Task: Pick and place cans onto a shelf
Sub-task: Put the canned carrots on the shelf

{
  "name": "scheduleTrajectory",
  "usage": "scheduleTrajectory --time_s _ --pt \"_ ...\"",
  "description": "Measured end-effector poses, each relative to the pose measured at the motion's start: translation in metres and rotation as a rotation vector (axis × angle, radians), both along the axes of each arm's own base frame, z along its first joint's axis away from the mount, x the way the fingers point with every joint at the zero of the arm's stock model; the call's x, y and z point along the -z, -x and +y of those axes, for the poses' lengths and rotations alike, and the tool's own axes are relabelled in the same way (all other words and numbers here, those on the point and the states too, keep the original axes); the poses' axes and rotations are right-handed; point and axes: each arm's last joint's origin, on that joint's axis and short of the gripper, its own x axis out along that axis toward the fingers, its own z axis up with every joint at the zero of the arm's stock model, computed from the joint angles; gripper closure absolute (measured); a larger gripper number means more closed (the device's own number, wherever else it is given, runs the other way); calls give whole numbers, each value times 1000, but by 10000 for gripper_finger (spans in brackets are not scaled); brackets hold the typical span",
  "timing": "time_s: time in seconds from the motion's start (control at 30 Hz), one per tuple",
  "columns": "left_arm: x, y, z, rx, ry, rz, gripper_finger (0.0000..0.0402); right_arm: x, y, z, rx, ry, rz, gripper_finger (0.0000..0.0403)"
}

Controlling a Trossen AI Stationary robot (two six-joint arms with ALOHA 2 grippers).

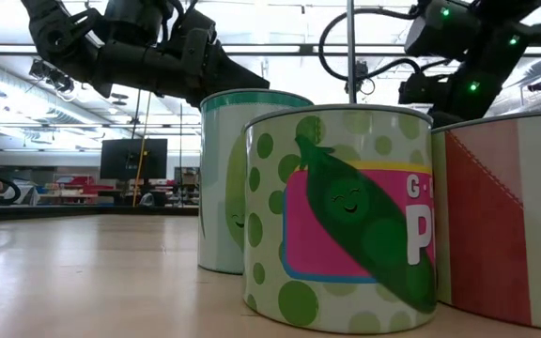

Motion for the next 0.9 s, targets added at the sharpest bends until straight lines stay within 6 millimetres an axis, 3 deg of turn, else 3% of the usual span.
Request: scheduleTrajectory --time_s 0.3,0.67,0.9 --pt "0 0 0 0 0 0 24 -20 4 -1 116 22 56 11" --pt "3 0 -1 31 33 27 24 -42 1 25 25 -58 45 11" --pt "3 0 -1 31 35 27 24 -43 6 24 64 70 59 11"
